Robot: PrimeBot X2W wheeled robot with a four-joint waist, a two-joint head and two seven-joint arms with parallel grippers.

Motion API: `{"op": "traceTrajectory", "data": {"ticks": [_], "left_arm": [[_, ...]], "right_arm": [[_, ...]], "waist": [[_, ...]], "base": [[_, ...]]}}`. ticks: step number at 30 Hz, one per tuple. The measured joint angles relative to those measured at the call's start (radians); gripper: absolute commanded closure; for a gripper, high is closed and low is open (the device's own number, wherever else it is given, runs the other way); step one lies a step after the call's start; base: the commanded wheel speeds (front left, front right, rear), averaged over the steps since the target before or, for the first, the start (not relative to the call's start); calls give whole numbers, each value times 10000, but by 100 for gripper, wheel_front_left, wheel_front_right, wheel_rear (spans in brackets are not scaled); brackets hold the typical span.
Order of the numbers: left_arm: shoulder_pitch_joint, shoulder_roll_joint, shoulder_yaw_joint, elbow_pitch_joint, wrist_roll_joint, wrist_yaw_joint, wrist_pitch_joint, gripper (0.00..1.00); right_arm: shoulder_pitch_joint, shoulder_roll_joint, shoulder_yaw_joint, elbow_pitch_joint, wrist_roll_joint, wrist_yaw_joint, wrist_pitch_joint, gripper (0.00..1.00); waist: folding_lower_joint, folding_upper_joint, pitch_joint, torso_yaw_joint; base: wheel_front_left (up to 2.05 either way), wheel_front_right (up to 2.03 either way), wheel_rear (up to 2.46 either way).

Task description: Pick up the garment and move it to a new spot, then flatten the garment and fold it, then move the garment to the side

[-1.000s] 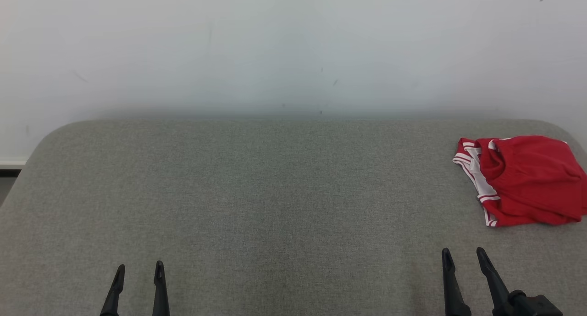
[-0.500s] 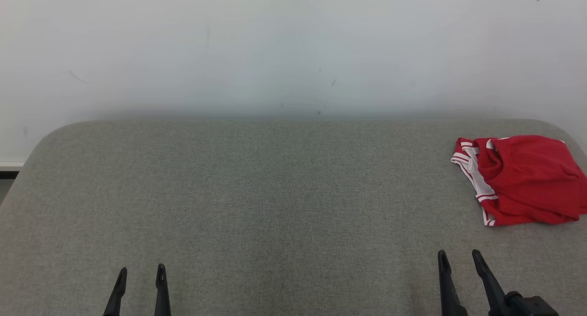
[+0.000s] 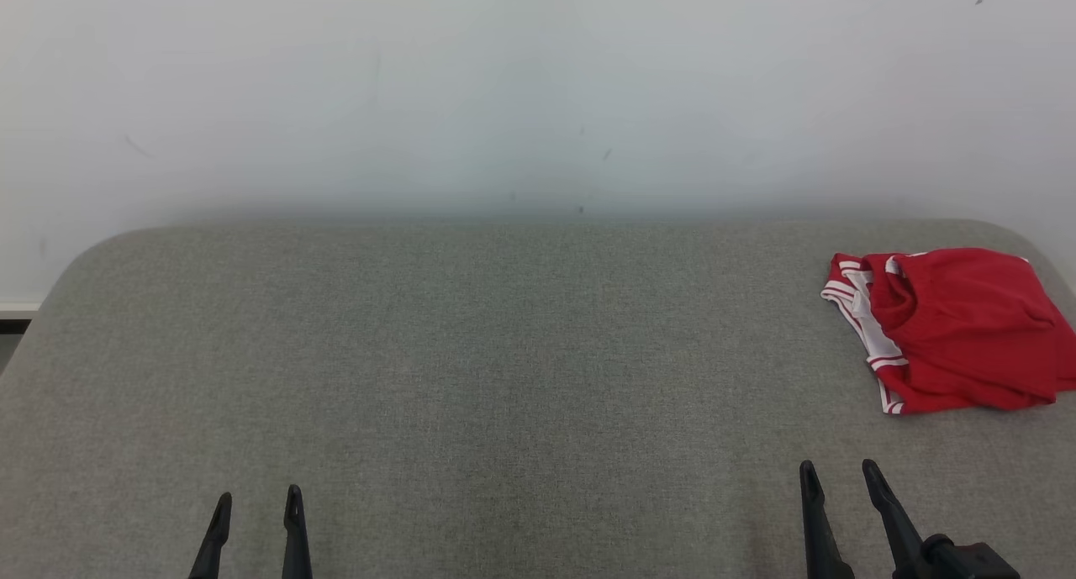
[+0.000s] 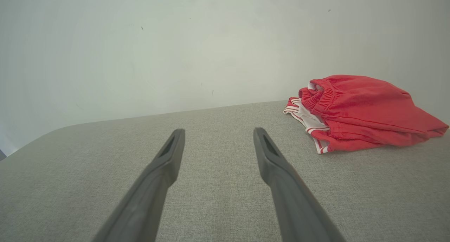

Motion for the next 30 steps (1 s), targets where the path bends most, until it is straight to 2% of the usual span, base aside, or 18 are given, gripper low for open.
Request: {"op": "traceTrajectory", "data": {"ticks": [5, 6, 11, 30], "left_arm": [[2, 0, -4, 69, 31, -6, 0, 0], [7, -4, -6, 113, 52, -2, 2, 100], [-1, -46, 27, 654, -345, 2, 176, 100], [-704, -46, -201, 1011, -3910, -96, 522, 100]], "right_arm": [[-1, 0, 6, 2, 0, 0, 0, 0], [7, 4, 10, 21, 0, 0, 0, 100], [43, 15, -48, 470, 343, 0, 205, 100], [-1026, 8, -775, 1233, 3542, 0, 1522, 100]], "waist": [[0, 0, -6, 1], [0, 0, -7, 1], [0, 0, 7, -7], [0, 0, 110, -42]], "base": [[0, 0, 0], [0, 0, 0], [0, 0, 0], [0, 0, 0]]}}
